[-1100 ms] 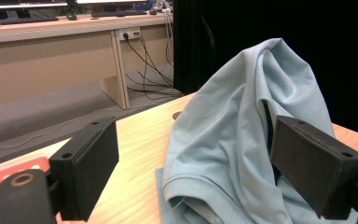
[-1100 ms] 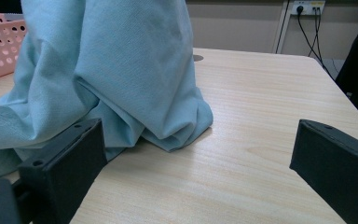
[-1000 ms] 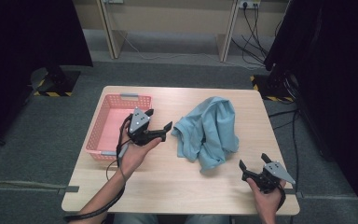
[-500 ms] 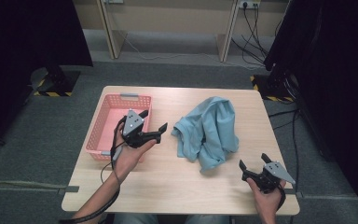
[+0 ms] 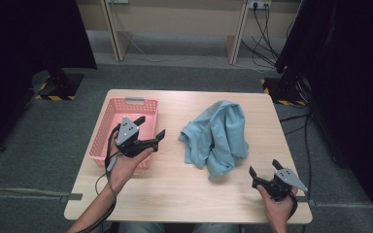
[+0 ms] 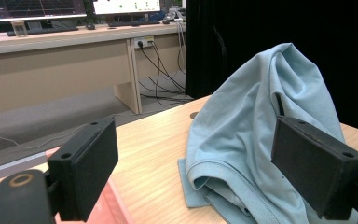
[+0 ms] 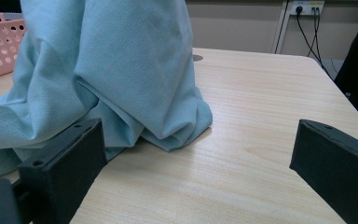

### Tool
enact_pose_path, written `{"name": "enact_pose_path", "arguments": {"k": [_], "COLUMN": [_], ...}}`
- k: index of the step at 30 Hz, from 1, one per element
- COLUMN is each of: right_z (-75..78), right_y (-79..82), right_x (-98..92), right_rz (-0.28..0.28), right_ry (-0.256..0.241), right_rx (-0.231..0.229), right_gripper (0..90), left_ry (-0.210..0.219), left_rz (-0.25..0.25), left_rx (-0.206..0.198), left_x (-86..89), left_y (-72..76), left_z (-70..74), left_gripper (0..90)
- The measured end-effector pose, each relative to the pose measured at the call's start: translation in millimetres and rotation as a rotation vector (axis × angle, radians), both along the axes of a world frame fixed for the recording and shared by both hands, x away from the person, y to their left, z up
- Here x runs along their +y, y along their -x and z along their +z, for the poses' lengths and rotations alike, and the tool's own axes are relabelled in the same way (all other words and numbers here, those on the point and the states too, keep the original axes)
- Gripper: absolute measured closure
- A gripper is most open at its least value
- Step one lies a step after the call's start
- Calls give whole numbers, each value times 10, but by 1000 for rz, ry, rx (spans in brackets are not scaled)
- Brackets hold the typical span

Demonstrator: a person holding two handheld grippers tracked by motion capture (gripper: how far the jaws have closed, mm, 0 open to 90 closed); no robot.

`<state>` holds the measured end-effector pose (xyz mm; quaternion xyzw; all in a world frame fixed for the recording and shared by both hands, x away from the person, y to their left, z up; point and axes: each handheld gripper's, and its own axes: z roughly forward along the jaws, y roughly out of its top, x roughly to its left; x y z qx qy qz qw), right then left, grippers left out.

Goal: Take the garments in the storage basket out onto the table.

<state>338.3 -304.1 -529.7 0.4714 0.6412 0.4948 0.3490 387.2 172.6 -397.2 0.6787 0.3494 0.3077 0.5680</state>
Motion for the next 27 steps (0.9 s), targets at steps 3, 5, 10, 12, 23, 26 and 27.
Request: {"name": "enact_pose_path", "arguments": {"k": [3,5,10,12,23,26,27], "right_z": [0,0,0,0,0,0,0], "right_y": [1,0,0,1,0,1,1], "right_x": [-1,0,0,1,0,1,1], "right_rz": [0,0,0,0,0,0,0], "right_ry": [-1,0,1,2,1,2,2], "right_rx": [0,0,-1,-1,-1,-1,-1], "right_gripper": [32,32,32,32,32,32,32], "left_ry": [1,1,1,1,-1,-3,-2], "left_rz": [2,2,6,7,15,19,20], "left_rx": [0,0,-3,-3,-5,-7,-7], "left_x": [26,26,70,84,161,190,201], "left_y": [15,15,44,54,103,117,122], "left_z": [1,1,3,3,-6,-5,-4], "left_gripper": [143,142,142,142,142,142,142]}}
